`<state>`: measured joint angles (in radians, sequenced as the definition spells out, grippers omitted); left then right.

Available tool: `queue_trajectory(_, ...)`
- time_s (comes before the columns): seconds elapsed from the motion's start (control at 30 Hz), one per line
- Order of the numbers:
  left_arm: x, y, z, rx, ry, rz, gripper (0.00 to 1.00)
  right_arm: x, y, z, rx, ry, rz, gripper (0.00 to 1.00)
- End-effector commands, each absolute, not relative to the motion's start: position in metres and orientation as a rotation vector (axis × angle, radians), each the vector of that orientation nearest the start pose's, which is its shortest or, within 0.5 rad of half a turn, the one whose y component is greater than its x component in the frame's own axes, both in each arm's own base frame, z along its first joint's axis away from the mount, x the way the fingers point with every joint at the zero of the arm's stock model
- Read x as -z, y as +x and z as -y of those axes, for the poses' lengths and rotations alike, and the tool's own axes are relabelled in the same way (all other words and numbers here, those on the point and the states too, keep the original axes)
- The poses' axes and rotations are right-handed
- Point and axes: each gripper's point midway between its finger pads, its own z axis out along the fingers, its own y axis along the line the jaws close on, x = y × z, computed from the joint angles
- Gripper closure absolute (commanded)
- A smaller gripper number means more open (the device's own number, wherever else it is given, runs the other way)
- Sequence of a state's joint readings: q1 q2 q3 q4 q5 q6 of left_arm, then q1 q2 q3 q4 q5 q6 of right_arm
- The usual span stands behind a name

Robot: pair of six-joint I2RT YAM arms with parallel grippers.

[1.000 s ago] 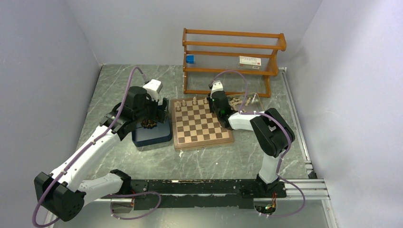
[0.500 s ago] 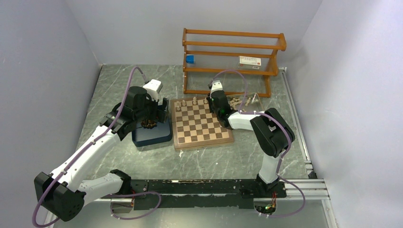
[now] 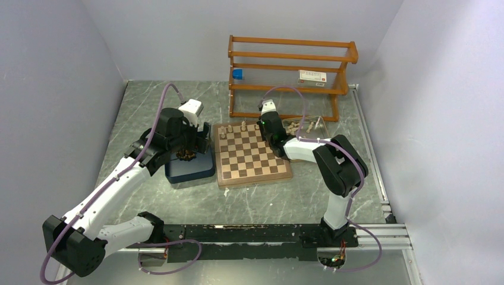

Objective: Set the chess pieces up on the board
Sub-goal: Place the chess piece on the chessboard.

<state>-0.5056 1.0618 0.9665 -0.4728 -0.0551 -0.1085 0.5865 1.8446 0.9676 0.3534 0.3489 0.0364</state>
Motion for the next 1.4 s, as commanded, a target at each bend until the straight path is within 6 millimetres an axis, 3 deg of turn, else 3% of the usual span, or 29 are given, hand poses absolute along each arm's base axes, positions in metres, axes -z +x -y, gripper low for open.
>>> queue_trajectory(0.0, -0.221, 0.289, 0.161, 0.339, 0.415, -2.069, 0.06, -0.051, 0.427, -0.214, 0.020, -0.386, -2.072, 0.84)
queue_trajectory(0.4, -0.221, 0.289, 0.161, 0.342, 0.417, -2.070, 0.06, -0.049, 0.431, -0.219, 0.004, -0.390, -2.060, 0.75)
queue_trajectory(0.9, -0.218, 0.290, 0.162, 0.341, 0.423, -2.080, 0.06, -0.075, 0.435, -0.225, -0.032, -0.401, -2.017, 0.57)
queue_trajectory(1.1, -0.219, 0.290, 0.162, 0.339, 0.420, -2.077, 0.06, -0.110, 0.435, -0.223, -0.044, -0.375, -1.971, 0.42)
queue_trajectory(1.37, -0.218, 0.290, 0.161, 0.337, 0.420, -2.078, 0.06, -0.160, 0.442, -0.207, -0.015, -0.282, -1.945, 0.40)
